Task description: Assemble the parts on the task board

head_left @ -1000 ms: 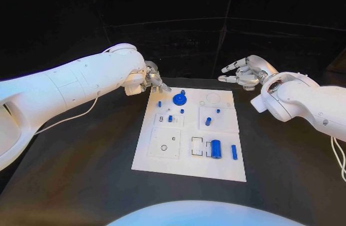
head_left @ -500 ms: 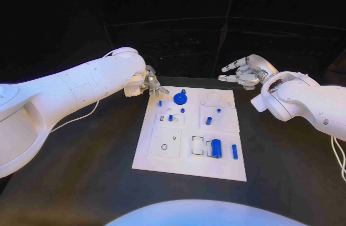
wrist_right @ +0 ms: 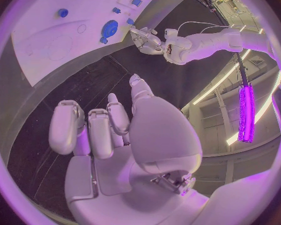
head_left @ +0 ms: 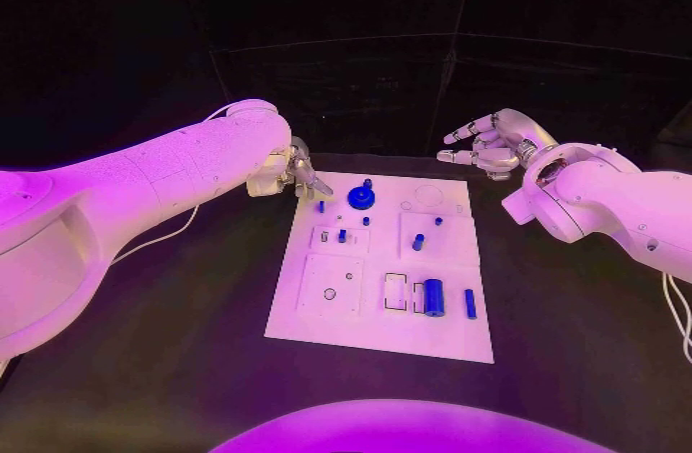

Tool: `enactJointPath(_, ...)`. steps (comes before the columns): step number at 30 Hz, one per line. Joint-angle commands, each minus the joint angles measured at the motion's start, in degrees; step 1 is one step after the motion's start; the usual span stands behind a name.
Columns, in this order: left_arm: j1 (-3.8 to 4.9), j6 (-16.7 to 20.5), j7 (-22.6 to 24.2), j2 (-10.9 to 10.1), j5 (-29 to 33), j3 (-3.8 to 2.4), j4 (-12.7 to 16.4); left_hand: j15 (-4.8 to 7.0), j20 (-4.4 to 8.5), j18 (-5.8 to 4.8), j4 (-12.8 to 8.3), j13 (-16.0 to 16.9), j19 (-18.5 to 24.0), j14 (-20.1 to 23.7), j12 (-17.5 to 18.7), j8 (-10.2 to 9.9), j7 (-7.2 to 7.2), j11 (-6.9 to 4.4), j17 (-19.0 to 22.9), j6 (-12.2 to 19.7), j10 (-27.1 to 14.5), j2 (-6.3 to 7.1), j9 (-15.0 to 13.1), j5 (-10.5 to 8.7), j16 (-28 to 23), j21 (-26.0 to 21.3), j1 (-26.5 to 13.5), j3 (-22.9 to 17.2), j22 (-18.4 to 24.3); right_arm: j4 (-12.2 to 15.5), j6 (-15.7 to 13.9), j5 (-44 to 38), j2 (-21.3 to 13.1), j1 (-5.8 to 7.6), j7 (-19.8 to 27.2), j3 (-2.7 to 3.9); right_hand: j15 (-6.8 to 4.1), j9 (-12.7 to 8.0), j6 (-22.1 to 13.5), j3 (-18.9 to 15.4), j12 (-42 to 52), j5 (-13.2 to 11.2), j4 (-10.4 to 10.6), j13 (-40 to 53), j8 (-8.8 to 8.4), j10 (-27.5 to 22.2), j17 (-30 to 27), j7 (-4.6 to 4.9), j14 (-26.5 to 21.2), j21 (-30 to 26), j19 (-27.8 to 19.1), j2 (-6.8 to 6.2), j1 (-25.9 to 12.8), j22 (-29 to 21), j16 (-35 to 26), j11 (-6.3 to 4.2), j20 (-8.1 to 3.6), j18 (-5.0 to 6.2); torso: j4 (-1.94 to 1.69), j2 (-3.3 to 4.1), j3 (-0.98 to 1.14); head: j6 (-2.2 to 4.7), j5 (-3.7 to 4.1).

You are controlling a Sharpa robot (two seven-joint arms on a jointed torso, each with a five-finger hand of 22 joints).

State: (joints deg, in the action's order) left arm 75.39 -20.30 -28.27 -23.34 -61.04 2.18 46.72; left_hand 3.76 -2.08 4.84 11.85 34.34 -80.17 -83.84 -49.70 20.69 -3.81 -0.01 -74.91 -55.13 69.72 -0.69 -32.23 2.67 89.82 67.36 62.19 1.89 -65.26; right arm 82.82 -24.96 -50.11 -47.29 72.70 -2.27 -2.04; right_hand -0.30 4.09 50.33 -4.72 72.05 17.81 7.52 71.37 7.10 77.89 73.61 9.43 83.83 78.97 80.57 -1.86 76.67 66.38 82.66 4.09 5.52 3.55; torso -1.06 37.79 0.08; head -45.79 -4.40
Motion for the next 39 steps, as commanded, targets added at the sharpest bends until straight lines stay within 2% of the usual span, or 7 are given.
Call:
enactJointPath(1, -0.02, -2.29, 1.01, 0.20, -1.33, 0.00, -0.18, 0.35, 0.05, 0.95, -0.02, -0.10, -0.38, -6.16, -0.28, -0.19, -0.08, -0.44, -15.09, -0.51, 0.13, -0.03, 0.12, 0.03, 0.18, 0.39, 0.85, 0.32, -0.12, 0.03, 0.31, 0.13, 0.08, 0.10, 0.41, 0.03, -0.40, -0.07, 0.16, -0.25, -0.10, 0.26, -0.16, -0.02, 0.22, -0.09, -0.03, -0.33, 2.90, -0.31, 0.02, 0.38, -0.08, -0.07, -0.34, -0.17, -0.27, 1.08, -0.03, 0.02, -0.01, -0.02, 0.05)
enactJointPath(31, -0.46, -3.39, 1.80, 1.05, -1.23, 0.01, -0.20, 0.66, 0.28, 0.90, -1.48, -0.71, -0.48, -6.16, -0.35, -0.08, 0.45, -0.87, -15.09, -2.91, 0.17, -1.73, 1.12, 0.04, 0.18, 0.52, 4.47, 1.06, -0.53, 0.03, 0.30, 0.13, 0.24, 0.11, 0.37, 0.03, -0.40, -0.07, 0.16, -0.24, -0.07, 0.29, -0.20, 0.00, 0.23, -0.07, -0.01, -0.33, 2.90, -0.34, 0.01, 0.43, 0.00, -0.12, -0.34, -0.17, -0.28, 1.08, -0.03, 0.01, -0.01, -0.22, 0.11)
enactJointPath(39, -0.49, -3.10, 1.73, 1.19, -1.23, 0.02, -0.38, 0.66, 0.31, 0.88, -2.31, -0.94, -0.46, -6.16, -0.32, -0.33, 0.44, -0.89, -15.09, -3.18, 0.12, -2.84, 1.50, 0.04, 0.18, 0.49, 5.97, 0.58, -0.61, 0.03, 0.30, 0.13, 0.28, 0.11, 0.37, 0.03, -0.40, -0.07, 0.16, -0.24, -0.07, 0.29, -0.20, 0.00, 0.23, -0.07, -0.01, -0.33, 2.90, -0.34, 0.01, 0.43, 0.00, -0.12, -0.34, -0.17, -0.28, 1.08, -0.03, 0.02, -0.03, -0.27, 0.15)
